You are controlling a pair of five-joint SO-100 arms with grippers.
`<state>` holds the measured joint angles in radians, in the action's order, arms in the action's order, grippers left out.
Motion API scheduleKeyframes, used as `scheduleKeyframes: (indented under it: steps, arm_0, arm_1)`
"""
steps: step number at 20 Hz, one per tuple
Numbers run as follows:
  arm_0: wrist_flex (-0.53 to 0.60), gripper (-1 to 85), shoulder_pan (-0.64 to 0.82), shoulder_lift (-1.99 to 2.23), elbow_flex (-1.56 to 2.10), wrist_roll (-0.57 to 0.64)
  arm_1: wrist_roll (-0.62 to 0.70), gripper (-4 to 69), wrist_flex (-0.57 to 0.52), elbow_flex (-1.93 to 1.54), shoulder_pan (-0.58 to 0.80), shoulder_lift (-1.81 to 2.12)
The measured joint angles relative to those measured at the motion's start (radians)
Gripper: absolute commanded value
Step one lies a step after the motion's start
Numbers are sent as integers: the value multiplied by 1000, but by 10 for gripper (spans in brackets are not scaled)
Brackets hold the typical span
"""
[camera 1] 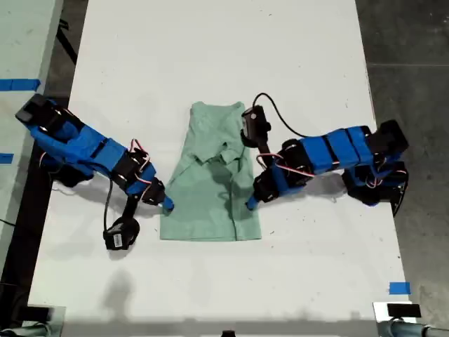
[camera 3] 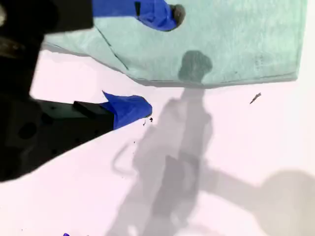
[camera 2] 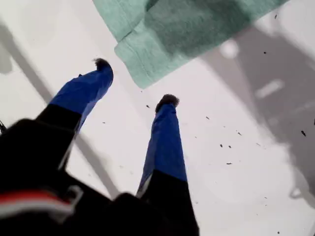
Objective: Fold tshirt
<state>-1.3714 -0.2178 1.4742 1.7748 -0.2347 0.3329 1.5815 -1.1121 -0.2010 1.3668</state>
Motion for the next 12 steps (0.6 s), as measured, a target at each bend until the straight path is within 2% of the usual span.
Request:
scheduleKeyframes:
  steps: [5, 6, 8, 12]
  arm_0:
    - [94, 254, -11, -127, -2, -20]
    - [109, 213, -11, -147, -2, -20]
    - [149, 65, -9, -176, -2, -20]
    - [245, 0, -9, -187, 15, -35]
  arm_1:
    - [0, 221, 0, -18, 0, 0]
    - [0, 221, 0, -18, 0, -2]
    - [0, 221, 0, -34, 0, 0]
    - [0, 221, 0, -54, 0, 0]
